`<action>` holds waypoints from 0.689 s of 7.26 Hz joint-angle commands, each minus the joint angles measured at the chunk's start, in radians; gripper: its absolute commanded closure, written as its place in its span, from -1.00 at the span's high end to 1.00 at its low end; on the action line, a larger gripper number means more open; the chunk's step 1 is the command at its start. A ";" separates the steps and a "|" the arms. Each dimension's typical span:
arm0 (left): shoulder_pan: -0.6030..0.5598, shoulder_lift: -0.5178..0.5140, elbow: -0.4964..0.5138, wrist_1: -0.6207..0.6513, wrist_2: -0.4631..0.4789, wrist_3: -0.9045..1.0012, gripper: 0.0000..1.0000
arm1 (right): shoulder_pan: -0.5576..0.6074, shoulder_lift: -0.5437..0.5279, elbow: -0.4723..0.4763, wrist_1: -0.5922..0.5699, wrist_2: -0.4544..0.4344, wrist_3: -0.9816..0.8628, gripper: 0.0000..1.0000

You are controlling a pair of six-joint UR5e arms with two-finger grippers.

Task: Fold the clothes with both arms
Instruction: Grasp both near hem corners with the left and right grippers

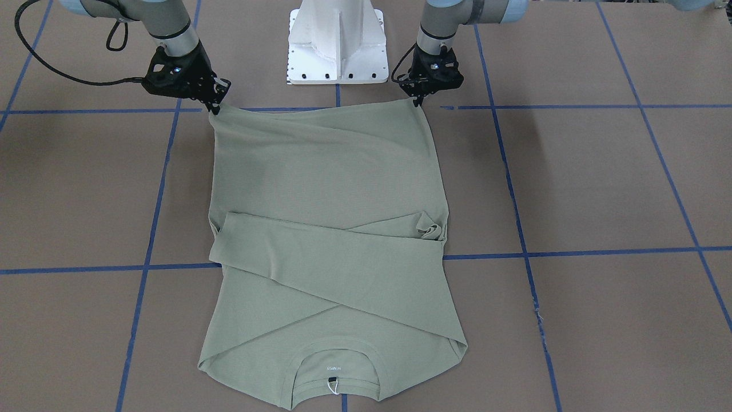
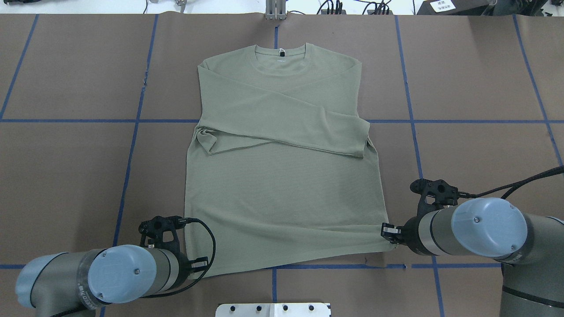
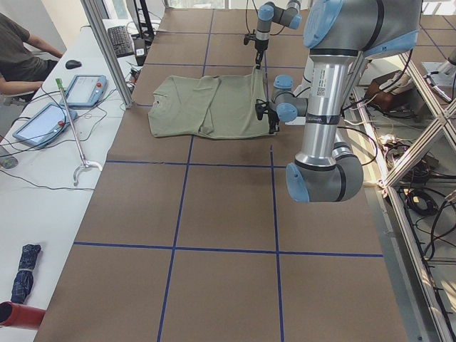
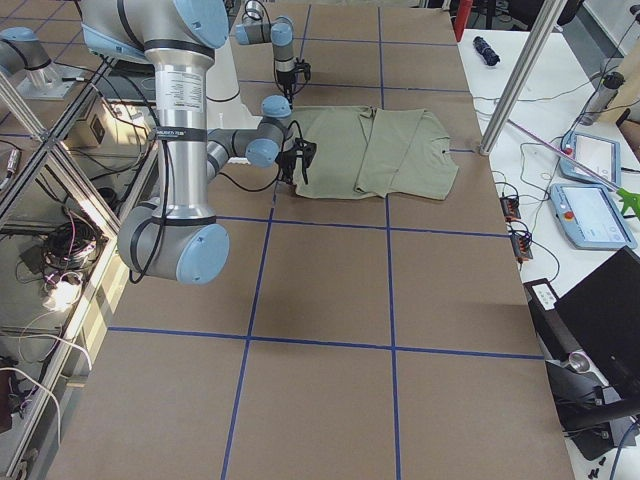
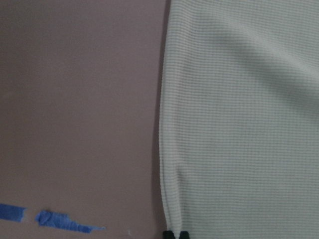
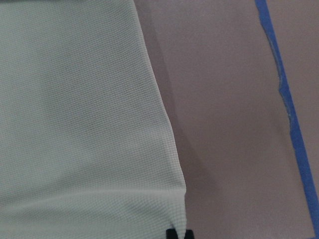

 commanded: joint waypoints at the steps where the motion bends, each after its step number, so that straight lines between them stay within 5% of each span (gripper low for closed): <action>1: -0.001 0.004 -0.118 0.111 -0.009 0.003 -1.00 | 0.001 -0.028 0.036 -0.002 0.020 0.000 -1.00; 5: 0.012 0.002 -0.286 0.201 -0.065 0.009 -1.00 | -0.013 -0.144 0.206 -0.011 0.153 0.000 -1.00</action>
